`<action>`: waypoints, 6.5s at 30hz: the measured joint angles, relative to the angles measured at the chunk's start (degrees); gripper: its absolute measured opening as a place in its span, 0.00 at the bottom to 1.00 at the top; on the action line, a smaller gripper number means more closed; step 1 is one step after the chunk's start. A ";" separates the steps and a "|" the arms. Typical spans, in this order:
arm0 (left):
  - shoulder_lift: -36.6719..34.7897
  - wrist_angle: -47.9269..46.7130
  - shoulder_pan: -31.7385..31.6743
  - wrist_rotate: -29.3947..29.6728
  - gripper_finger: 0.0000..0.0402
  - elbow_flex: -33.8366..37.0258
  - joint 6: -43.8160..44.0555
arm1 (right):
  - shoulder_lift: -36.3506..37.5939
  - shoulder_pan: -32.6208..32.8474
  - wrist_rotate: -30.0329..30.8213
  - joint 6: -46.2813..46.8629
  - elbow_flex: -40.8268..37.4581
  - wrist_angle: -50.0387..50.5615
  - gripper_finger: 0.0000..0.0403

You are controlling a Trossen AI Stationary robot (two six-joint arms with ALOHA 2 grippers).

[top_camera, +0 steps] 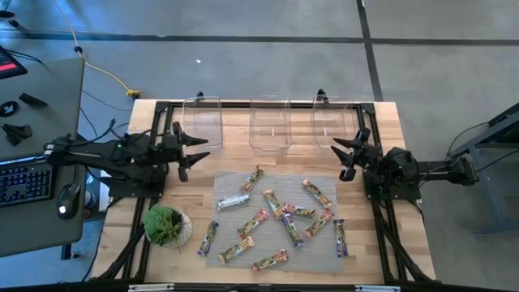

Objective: Pick and place Granola Bars by type
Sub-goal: Put the yellow granola bar into the left transparent bin, then put the top right yellow granola bar into the left transparent bin

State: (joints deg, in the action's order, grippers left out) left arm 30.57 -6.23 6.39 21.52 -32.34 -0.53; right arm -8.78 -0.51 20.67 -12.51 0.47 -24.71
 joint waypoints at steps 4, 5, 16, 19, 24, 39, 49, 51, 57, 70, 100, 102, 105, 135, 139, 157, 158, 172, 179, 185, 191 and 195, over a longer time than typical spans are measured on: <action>3.71 -3.54 0.00 -0.39 0.45 -1.59 7.11 | -1.17 0.00 -0.02 0.02 0.01 -1.02 0.28; 4.81 -5.20 0.00 -0.68 0.45 -2.39 8.33 | -1.46 0.00 -0.04 0.15 0.00 -1.91 0.28; 20.59 -16.94 0.00 -1.70 0.45 -13.54 9.83 | -11.28 0.04 -8.59 8.89 2.34 -5.93 0.28; 23.69 -19.90 -0.07 0.05 0.45 -15.92 9.82 | -17.28 0.04 -8.47 12.55 5.41 -3.35 0.28; 26.40 -20.70 -0.04 -0.77 0.45 -16.92 10.77 | -28.54 0.07 -8.00 18.38 15.82 8.69 0.28; 26.75 -22.23 -0.06 1.54 0.45 -16.92 14.84 | -64.36 0.09 -6.98 20.38 41.24 19.06 0.28; 31.10 -20.54 0.00 -3.36 0.45 -16.92 24.71 | -68.62 0.17 -6.91 18.59 47.19 19.48 0.28; 33.20 -19.02 -0.04 -4.53 0.45 -16.92 24.83 | -67.40 0.17 -6.90 17.51 47.25 19.89 0.28; 39.82 -15.35 -2.75 -8.82 0.45 -16.90 29.17 | -62.90 0.20 -4.12 17.25 47.25 24.57 0.28; 52.94 -11.96 -6.38 -13.49 0.45 -16.88 33.33 | -59.93 0.20 -0.01 18.73 46.56 29.21 0.28; 70.72 6.91 -6.38 -12.00 0.45 -16.96 30.70 | -59.93 6.39 4.57 21.61 46.49 33.00 0.28; 71.16 7.17 -6.36 -12.13 0.45 -16.96 30.74 | -59.93 6.73 5.69 22.75 46.49 33.63 0.28; 71.61 7.39 -6.36 -12.74 0.45 -17.11 30.77 | -59.93 7.08 6.58 25.24 46.49 35.45 0.28; 71.62 11.21 -6.40 -19.62 0.13 -16.90 29.02 | -59.93 14.45 16.45 37.33 46.49 43.44 0.28; 71.16 11.08 -6.45 -19.49 0.07 -16.92 29.05 | -59.93 14.45 16.44 38.01 46.51 43.98 0.28; 59.50 -34.79 -7.66 -6.72 0.04 -36.59 24.62 | -59.95 14.45 16.94 39.74 46.49 46.36 0.28; 59.29 -39.55 -7.90 -4.65 0.04 -38.76 24.78 | -59.95 14.45 16.98 39.77 46.49 46.38 0.28; 51.87 -79.31 -17.69 14.43 0.05 -53.90 35.89 | -59.95 14.45 18.17 41.05 46.49 47.25 0.28; 47.73 -70.97 -32.34 12.30 0.05 -47.11 34.33 | -59.95 14.45 18.36 41.07 46.49 47.23 0.28; 47.79 -53.44 -41.88 3.12 0.05 -35.87 24.68 | -59.95 14.45 18.86 41.07 46.49 47.23 0.28; 47.90 -40.29 -46.24 -4.97 0.05 -27.10 19.10 | -59.95 14.45 18.86 41.07 46.49 47.29 0.28; 47.79 -39.83 -46.55 -5.35 0.05 -26.88 17.89 | -59.95 14.45 18.84 41.07 46.49 47.28 0.28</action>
State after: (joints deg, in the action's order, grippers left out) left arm 78.37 -46.05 -40.16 16.17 -59.22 17.36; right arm -68.73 13.93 39.51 28.56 46.96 22.57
